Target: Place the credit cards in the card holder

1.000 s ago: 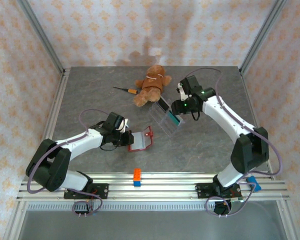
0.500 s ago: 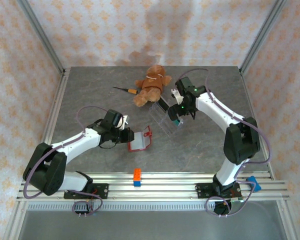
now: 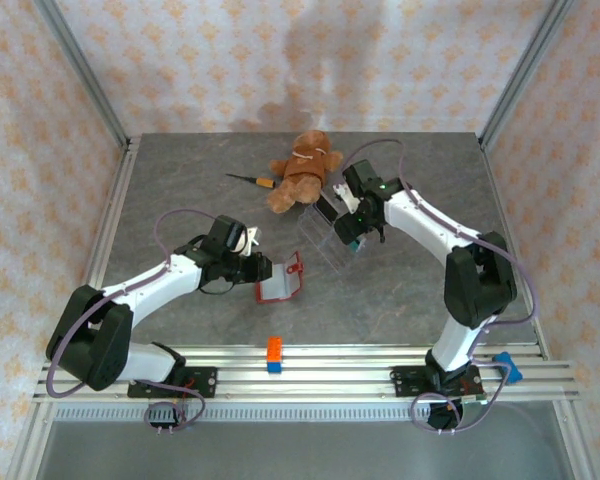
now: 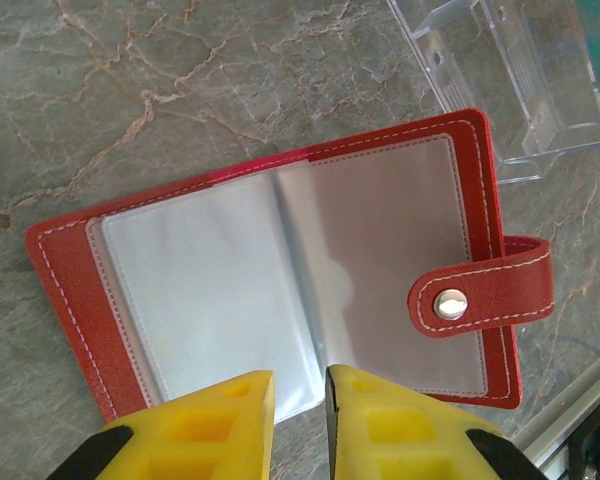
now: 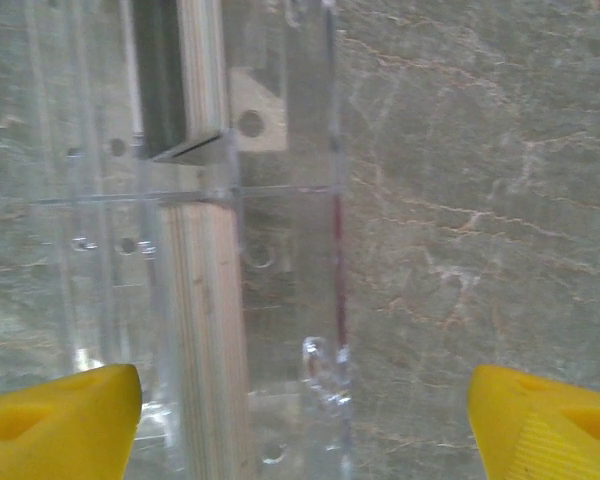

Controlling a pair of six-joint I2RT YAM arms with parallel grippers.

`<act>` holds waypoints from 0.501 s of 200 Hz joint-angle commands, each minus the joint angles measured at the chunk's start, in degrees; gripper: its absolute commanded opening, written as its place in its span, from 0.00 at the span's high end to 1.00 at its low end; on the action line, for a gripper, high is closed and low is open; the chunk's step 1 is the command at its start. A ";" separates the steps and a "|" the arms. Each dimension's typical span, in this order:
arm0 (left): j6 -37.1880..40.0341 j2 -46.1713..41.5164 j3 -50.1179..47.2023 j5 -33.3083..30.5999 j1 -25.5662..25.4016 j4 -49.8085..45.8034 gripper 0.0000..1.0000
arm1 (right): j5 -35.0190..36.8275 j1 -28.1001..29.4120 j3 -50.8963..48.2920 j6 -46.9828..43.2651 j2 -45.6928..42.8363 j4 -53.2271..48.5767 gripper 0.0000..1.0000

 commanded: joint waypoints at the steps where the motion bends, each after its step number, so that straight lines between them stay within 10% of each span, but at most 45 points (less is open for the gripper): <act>1: -0.28 0.52 1.61 0.55 0.22 0.78 0.77 | 8.06 1.08 -1.14 -1.30 0.26 2.92 0.16; 100: 0.48 0.24 1.71 -0.98 0.20 -1.14 0.76 | 12.40 1.97 -6.98 -1.46 -7.33 11.70 0.30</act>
